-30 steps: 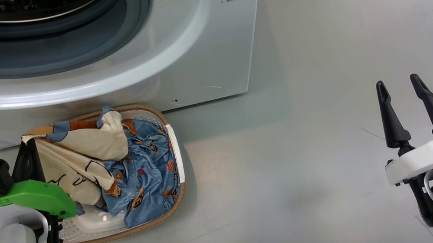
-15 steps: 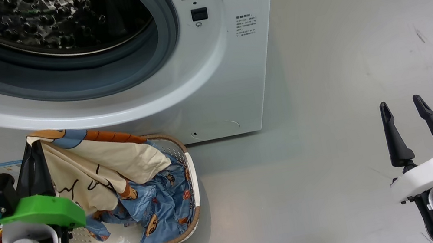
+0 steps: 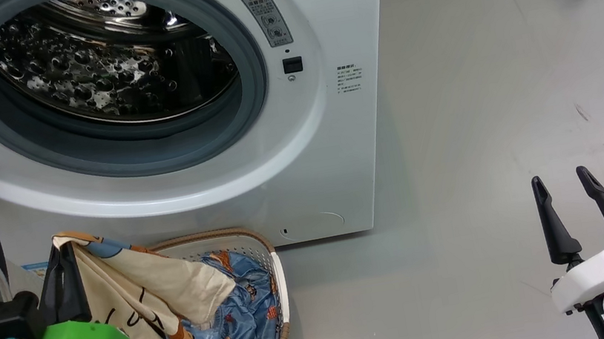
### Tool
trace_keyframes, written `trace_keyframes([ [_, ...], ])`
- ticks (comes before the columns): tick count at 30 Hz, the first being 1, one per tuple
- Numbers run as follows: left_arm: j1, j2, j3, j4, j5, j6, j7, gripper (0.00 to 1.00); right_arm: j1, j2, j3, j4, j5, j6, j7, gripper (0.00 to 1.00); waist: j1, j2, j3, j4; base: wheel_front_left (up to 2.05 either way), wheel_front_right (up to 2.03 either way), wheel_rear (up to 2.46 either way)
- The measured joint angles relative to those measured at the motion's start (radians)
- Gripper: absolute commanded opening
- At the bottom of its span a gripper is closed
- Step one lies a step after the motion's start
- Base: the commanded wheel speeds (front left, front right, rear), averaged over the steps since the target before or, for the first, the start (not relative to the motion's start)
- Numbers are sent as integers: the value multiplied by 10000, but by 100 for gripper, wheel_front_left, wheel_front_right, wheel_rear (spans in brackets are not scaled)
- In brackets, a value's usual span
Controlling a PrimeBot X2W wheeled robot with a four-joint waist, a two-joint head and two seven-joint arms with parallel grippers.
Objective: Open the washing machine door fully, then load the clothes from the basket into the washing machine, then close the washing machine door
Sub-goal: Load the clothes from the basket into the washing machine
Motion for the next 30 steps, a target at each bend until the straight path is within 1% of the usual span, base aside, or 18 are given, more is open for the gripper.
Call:
trace_keyframes([
  [6, 511, -52, 98, -314, 44, 0, 2, 0, 275, 31, 40, -10, 115, 0, 0, 100, 0, 0, -388, -29, 0, 0, 0],
  [17, 886, -125, 255, -748, 61, -2, 0, 0, 392, 21, 73, -138, 192, 2, 0, 100, 0, 0, -455, -141, 0, 0, 0],
  [22, 1030, -148, 290, -861, 136, -2, 0, 0, 402, 19, 75, -272, 197, 2, 0, 100, 0, 0, -404, -194, 0, 0, 0],
  [30, 1068, -196, 533, -1026, 86, -4, 0, 0, 402, 25, 176, -481, 257, 2, 2, 100, 0, 0, -8, -307, 0, 0, 0],
])
